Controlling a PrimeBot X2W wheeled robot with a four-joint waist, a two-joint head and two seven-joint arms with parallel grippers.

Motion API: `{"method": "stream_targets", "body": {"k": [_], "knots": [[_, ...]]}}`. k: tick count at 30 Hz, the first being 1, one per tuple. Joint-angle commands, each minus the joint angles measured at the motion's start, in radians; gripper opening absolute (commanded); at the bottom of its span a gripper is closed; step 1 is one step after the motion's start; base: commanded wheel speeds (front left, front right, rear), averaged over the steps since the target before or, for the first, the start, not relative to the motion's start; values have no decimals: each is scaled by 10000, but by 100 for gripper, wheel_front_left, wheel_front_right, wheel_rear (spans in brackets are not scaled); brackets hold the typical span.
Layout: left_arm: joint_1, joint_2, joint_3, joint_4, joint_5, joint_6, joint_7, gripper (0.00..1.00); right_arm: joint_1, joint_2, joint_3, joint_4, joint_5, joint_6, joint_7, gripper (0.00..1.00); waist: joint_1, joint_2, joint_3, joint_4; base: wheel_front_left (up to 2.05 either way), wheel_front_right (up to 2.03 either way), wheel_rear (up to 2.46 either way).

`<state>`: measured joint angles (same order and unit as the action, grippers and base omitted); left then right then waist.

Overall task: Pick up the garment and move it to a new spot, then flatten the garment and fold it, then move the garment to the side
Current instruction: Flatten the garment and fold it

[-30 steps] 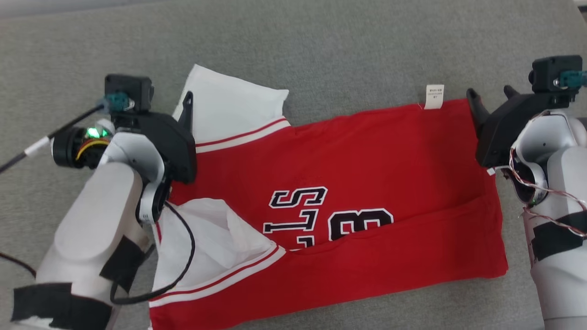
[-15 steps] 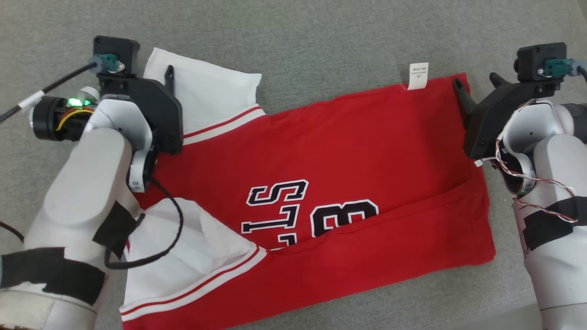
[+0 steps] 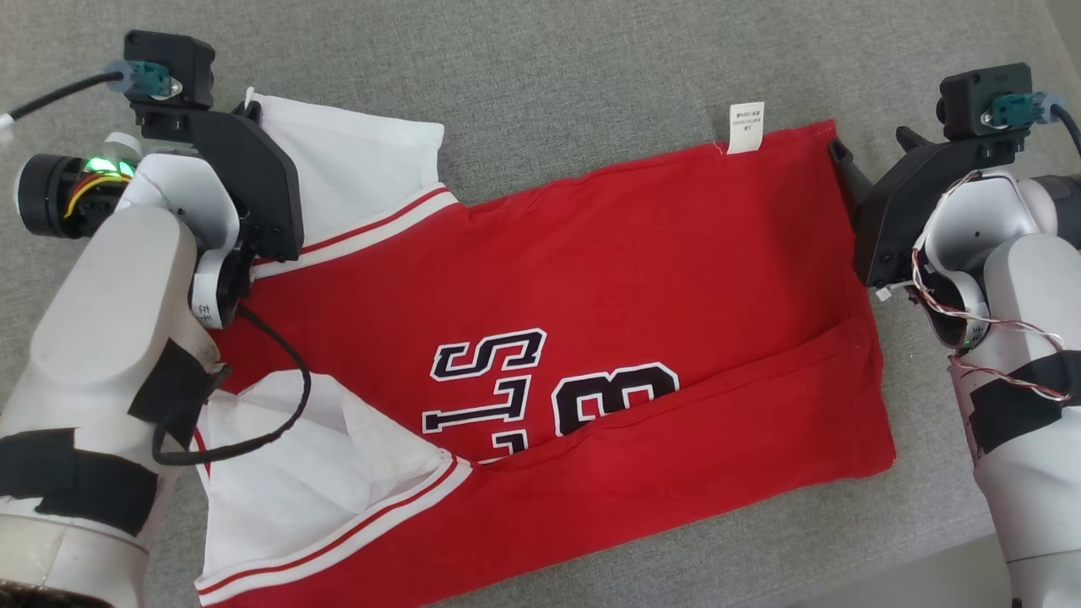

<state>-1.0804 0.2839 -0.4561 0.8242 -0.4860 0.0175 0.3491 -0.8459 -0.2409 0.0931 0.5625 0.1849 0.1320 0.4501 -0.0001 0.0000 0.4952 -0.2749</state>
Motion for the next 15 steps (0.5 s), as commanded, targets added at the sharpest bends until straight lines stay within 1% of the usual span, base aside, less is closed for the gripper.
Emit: {"method": "stream_targets", "body": {"k": [1, 8, 15], "knots": [[286, 112, -68, 271, -43, 1, 207, 0, -129, -63, 2, -2, 71, -28, 58, 100, 1, 0, 20, 11, 0, 0, 0], [307, 267, -92, 56, -52, 69, 179, 0, -443, -168, -61, 136, 91, -28, 182, 100, 1, 0, 59, 106, 0, 0, 0], [314, 256, -162, -109, -140, 1, 120, 0, -788, -136, 210, 875, 79, -28, 644, 100, 1, 0, 120, 256, 0, 0, 0]]}}
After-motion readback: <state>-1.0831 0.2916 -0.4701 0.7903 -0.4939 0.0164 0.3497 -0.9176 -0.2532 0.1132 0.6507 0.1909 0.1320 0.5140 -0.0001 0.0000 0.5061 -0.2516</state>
